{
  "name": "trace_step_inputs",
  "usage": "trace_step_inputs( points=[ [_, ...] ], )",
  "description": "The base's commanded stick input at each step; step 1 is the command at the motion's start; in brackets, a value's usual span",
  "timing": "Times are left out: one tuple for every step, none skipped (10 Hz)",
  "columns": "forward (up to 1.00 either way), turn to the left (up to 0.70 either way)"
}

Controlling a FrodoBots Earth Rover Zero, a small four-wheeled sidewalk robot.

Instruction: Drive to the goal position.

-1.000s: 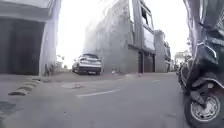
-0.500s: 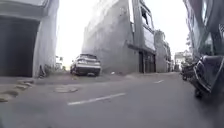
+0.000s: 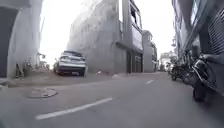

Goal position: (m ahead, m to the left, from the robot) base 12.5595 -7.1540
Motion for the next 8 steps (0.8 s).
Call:
trace_step_inputs(
  points=[
    [1.00,0.00],
    [1.00,0.00],
    [1.00,0.00],
    [1.00,0.00],
    [1.00,0.00],
    [1.00,0.00],
    [1.00,0.00],
    [1.00,0.00]
  ],
)
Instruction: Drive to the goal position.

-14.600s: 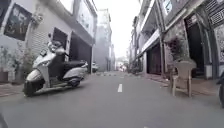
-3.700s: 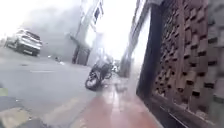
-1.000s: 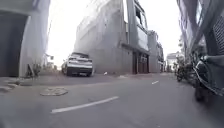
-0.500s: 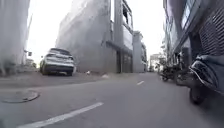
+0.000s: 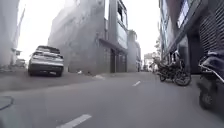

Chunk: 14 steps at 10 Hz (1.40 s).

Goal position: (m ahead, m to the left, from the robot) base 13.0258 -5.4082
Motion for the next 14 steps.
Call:
trace_step_inputs(
  points=[
    [1.00,0.00],
    [1.00,-0.02],
    [1.00,-0.16],
    [1.00,-0.30],
    [1.00,-0.40],
    [1.00,-0.40],
    [1.00,-0.40],
    [1.00,-0.40],
    [1.00,-0.40],
    [1.00,-0.40],
    [1.00,-0.25],
    [1.00,0.00],
    [1.00,0.00],
    [1.00,0.00]
  ],
)
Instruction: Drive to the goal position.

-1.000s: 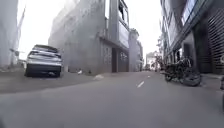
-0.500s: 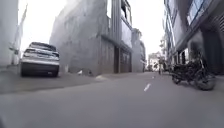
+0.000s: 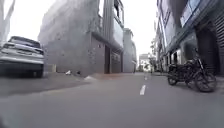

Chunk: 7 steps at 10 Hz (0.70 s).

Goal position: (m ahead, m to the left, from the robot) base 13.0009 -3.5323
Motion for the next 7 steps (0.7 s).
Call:
trace_step_inputs(
  points=[
    [1.00,0.00],
    [1.00,0.00],
    [1.00,0.00],
    [1.00,0.00],
    [1.00,0.00],
    [1.00,0.00],
    [1.00,-0.01]
  ],
)
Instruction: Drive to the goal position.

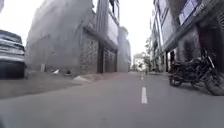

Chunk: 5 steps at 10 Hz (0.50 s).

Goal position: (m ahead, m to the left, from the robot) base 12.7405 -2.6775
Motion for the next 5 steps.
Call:
trace_step_inputs(
  points=[
    [1.00,-0.20],
    [1.00,-0.38],
    [1.00,-0.40],
    [1.00,-0.40],
    [1.00,-0.40]
  ],
)
